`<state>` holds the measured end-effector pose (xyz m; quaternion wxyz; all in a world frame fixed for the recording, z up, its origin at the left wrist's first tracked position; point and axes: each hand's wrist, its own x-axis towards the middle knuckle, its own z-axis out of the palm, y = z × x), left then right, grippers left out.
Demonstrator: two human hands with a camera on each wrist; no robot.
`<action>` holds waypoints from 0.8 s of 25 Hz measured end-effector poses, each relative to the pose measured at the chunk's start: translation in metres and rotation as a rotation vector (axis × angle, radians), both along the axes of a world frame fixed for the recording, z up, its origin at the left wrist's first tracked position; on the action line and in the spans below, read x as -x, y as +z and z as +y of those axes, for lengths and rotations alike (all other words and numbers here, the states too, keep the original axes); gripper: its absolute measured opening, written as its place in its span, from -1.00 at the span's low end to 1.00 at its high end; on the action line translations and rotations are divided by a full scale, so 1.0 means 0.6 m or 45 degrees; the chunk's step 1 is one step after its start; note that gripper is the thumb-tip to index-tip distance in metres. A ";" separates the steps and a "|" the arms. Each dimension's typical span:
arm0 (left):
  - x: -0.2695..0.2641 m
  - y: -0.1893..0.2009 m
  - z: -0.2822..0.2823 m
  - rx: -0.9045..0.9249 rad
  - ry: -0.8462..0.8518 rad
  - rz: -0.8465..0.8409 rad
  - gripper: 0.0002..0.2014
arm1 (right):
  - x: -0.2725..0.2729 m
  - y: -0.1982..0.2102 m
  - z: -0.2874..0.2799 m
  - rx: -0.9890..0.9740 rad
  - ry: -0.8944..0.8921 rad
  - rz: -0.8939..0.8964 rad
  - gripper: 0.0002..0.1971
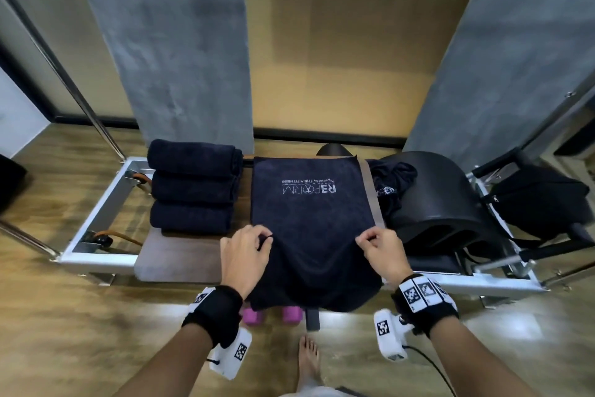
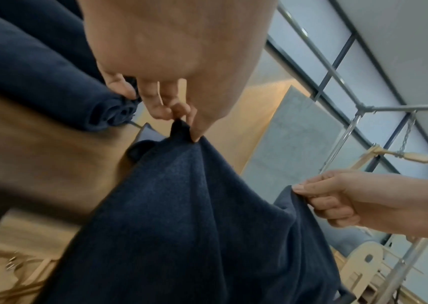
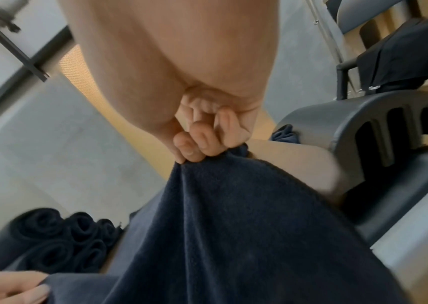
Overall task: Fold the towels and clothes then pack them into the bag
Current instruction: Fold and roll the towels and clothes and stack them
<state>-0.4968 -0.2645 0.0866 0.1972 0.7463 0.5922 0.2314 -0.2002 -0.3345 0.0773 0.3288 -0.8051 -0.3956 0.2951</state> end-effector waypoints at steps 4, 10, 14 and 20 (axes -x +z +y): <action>-0.085 0.070 0.104 -0.061 -0.064 -0.153 -0.98 | 0.016 0.071 0.132 -0.195 0.044 0.247 -0.84; -0.134 0.056 0.154 0.142 -0.085 -0.378 -0.54 | 0.019 0.093 0.219 -0.278 -0.016 0.474 -0.89; -0.068 -0.045 0.093 0.276 0.029 -0.109 -0.57 | -0.011 -0.002 0.132 0.053 -0.096 0.331 -0.83; -0.031 -0.071 0.057 0.252 0.088 -0.071 -0.90 | -0.023 -0.062 0.068 0.288 -0.103 0.113 -0.79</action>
